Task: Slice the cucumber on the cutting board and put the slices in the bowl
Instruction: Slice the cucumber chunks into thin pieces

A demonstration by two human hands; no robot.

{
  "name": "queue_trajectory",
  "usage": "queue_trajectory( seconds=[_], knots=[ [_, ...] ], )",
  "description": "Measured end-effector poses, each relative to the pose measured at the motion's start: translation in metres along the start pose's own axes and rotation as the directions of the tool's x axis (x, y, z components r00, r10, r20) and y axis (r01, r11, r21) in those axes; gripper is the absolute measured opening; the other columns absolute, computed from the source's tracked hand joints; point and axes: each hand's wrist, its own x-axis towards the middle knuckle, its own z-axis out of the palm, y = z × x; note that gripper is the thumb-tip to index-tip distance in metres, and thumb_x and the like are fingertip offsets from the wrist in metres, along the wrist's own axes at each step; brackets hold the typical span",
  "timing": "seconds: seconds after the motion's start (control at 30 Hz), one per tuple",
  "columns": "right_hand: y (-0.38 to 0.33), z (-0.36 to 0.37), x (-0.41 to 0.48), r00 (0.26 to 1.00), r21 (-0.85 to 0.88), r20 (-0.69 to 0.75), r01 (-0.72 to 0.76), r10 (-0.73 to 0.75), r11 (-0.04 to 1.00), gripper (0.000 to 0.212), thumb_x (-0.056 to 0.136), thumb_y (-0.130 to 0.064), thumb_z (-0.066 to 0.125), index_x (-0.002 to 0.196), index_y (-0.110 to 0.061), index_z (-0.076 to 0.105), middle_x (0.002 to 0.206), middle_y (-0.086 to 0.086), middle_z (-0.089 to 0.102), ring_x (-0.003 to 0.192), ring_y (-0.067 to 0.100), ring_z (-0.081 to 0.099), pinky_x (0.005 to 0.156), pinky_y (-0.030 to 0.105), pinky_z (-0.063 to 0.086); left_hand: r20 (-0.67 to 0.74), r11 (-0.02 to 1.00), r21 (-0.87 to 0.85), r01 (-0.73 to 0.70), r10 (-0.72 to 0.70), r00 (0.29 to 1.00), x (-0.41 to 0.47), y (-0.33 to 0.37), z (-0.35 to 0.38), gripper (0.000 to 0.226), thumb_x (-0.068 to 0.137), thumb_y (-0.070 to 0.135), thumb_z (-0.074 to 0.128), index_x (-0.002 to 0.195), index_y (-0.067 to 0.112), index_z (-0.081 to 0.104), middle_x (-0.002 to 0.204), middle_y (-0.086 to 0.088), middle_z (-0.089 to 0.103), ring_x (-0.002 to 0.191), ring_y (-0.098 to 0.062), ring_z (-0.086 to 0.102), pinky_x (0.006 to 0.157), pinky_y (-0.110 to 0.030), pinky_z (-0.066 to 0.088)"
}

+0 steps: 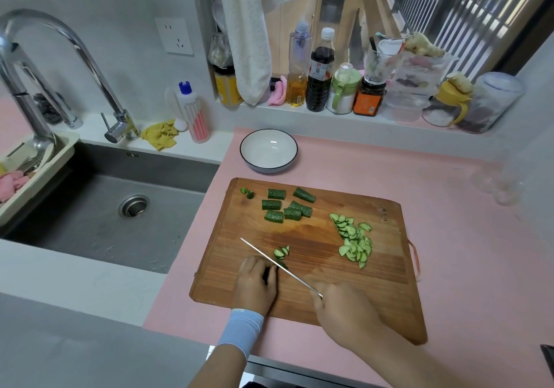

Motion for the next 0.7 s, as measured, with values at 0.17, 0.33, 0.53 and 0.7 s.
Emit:
queue_trajectory(
  seconds=[0.17, 0.33, 0.53, 0.7],
  knots=[
    [0.003, -0.001, -0.005, 1.000, 0.015, 0.001, -0.009, 0.009, 1.000, 0.029, 0.103, -0.039, 0.038, 0.095, -0.024, 0.062, 0.071, -0.007, 0.053, 0.070, 0.020, 0.055, 0.061, 0.032, 0.036, -0.011, 1.000, -0.014, -0.002, 0.002, 1.000, 0.000, 0.000, -0.002, 0.025, 0.071, -0.004, 0.078, 0.068, 0.012, 0.059, 0.073, -0.001, 0.055, 0.075, -0.014, 0.047, 0.074, -0.013, 0.034],
    [0.000, -0.005, -0.002, 1.000, 0.039, 0.019, -0.007, 0.007, 0.999, 0.026, 0.103, -0.036, 0.040, 0.102, -0.027, 0.065, 0.073, -0.008, 0.056, 0.070, 0.019, 0.057, 0.059, 0.031, 0.039, -0.008, 1.000, -0.027, 0.013, -0.013, 1.000, 0.000, -0.001, -0.001, 0.022, 0.072, -0.002, 0.079, 0.069, 0.011, 0.062, 0.073, -0.001, 0.055, 0.075, -0.013, 0.047, 0.074, -0.012, 0.035],
    [-0.015, -0.001, 0.016, 0.998, 0.010, 0.057, -0.034, 0.033, 0.999, 0.022, 0.100, -0.031, 0.042, 0.080, -0.026, 0.050, 0.078, -0.003, 0.058, 0.080, 0.025, 0.060, 0.063, 0.030, 0.037, -0.004, 1.000, -0.026, 0.009, -0.009, 1.000, -0.001, -0.002, 0.000, 0.019, 0.073, -0.001, 0.078, 0.072, 0.011, 0.063, 0.075, -0.001, 0.056, 0.076, -0.014, 0.049, 0.075, -0.013, 0.036],
    [-0.021, -0.003, 0.023, 0.998, 0.012, 0.050, -0.034, 0.033, 0.999, 0.023, 0.100, -0.030, 0.041, 0.080, -0.026, 0.052, 0.083, 0.002, 0.066, 0.084, 0.028, 0.063, 0.065, 0.031, 0.044, 0.006, 1.000, -0.022, -0.003, 0.004, 1.000, -0.006, -0.001, -0.001, 0.013, 0.078, 0.000, 0.074, 0.079, 0.010, 0.066, 0.081, 0.000, 0.056, 0.082, -0.013, 0.049, 0.083, -0.010, 0.033]
  ],
)
